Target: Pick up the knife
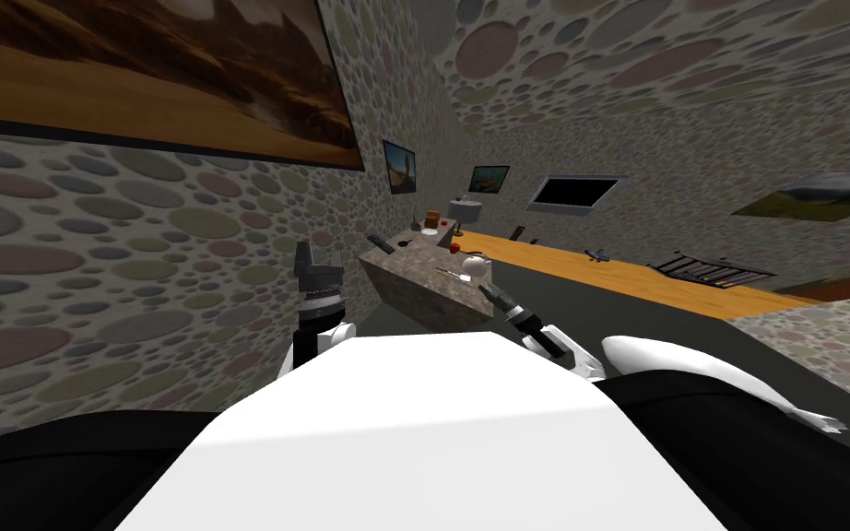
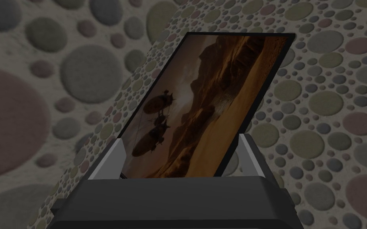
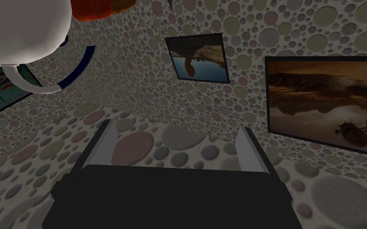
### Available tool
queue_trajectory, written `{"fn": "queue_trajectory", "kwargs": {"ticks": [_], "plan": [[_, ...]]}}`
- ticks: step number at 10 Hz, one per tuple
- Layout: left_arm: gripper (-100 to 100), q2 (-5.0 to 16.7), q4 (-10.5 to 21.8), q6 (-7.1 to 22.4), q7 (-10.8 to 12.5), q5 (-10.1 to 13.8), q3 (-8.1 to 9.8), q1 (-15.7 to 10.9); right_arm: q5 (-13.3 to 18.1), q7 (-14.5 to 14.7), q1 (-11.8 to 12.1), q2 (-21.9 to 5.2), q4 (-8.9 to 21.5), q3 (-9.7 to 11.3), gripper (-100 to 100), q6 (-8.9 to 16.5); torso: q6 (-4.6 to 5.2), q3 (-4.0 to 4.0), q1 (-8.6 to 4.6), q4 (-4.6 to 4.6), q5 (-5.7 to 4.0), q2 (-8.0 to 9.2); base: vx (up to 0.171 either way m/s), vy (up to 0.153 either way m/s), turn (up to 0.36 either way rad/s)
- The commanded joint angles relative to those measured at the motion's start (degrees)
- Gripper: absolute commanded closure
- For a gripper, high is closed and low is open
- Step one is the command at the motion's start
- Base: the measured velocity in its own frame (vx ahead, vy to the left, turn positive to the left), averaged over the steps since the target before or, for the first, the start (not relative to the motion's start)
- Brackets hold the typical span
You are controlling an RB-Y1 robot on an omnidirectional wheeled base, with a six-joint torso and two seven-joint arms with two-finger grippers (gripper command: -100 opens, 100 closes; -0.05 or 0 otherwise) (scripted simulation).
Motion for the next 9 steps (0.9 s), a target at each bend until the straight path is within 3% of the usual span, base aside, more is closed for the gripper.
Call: {"fn": "queue_trajectory", "kwargs": {"ticks": [1,4,9], "plan": [[0,0.0,0.0,0.0,0.0,0.0,0.00,0.0,0.7,0.5,0.4,-2.4,1.0,0.2,-100,-0.3,0.00,0.00,0.00,0.00,0.00,0.00,0.029,0.044,0.085],[0,0.0,0.0,0.0,0.0,0.0,0.01,0.0,3.0,1.2,0.9,-7.7,5.6,0.8,-100,-1.0,0.04,-0.02,-0.01,-0.01,0.00,-0.03,0.041,0.054,0.134],[0,0.0,0.0,0.0,0.0,0.0,0.00,0.0,5.4,1.6,1.4,-15.8,10.1,1.8,-100,-1.9,0.02,0.01,0.04,0.00,0.01,0.02,0.029,0.052,0.108]]}}
